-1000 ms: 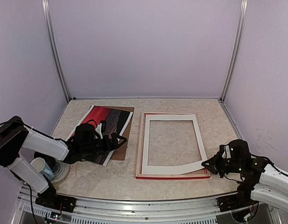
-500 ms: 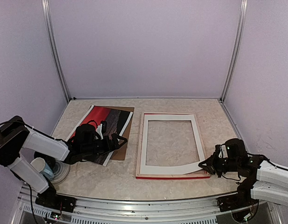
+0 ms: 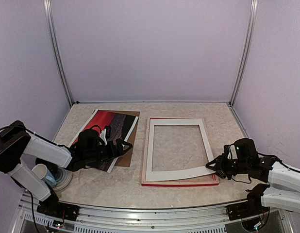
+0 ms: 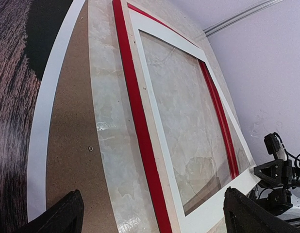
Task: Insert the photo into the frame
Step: Place the mat board on the glass panel, then adjust the mat board under the glass panel.
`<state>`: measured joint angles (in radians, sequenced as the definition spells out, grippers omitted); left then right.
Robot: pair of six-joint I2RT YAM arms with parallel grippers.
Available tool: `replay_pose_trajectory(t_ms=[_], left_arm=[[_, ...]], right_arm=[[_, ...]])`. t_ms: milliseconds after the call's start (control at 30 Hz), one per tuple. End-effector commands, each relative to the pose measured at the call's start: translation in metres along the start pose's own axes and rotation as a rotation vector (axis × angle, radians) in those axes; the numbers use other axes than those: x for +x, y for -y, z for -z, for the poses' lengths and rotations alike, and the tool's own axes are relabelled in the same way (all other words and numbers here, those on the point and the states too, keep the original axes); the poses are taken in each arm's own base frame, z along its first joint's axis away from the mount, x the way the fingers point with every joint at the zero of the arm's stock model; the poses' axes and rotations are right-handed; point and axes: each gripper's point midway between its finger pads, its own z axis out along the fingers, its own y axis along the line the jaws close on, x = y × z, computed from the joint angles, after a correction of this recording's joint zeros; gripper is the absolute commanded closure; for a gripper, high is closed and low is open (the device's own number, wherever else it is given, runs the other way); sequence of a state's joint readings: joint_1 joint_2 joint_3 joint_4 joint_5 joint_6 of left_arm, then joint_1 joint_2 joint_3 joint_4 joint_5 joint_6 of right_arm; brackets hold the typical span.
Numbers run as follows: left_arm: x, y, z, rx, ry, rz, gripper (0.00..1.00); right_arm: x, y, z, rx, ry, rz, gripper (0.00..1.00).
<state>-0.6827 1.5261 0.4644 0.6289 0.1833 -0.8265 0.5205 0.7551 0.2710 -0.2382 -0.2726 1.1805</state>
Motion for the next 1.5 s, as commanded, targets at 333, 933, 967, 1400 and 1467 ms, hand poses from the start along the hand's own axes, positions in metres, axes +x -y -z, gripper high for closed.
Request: replay_pose_trajectory(t_ms=[333, 933, 967, 1400, 1467], left_arm=[[0.002, 0.002, 0.001, 0.013, 0.005, -0.002, 0.01], [-0.002, 0.014, -0.011, -0.054, 0.000, -0.084, 0.01], [-0.003, 0.016, -0.012, -0.063, 0.000, -0.097, 0.01], [0.005, 0.017, -0.008, -0.091, -0.004, -0.120, 0.01], [0.007, 0.014, -0.004, -0.098, -0.003, -0.116, 0.01]], right_arm=[[-0.007, 0.014, 0.013, 0.196, -0.010, 0.114, 0.53], [-0.104, 0.003, 0.023, 0.626, 0.222, 0.422, 0.44], [-0.112, -0.002, 0.019, 0.643, 0.237, 0.440, 0.44], [-0.197, -0.094, -0.081, 0.630, 0.274, 0.635, 0.56], [-0.207, -0.099, -0.103, 0.639, 0.262, 0.654, 0.63]])
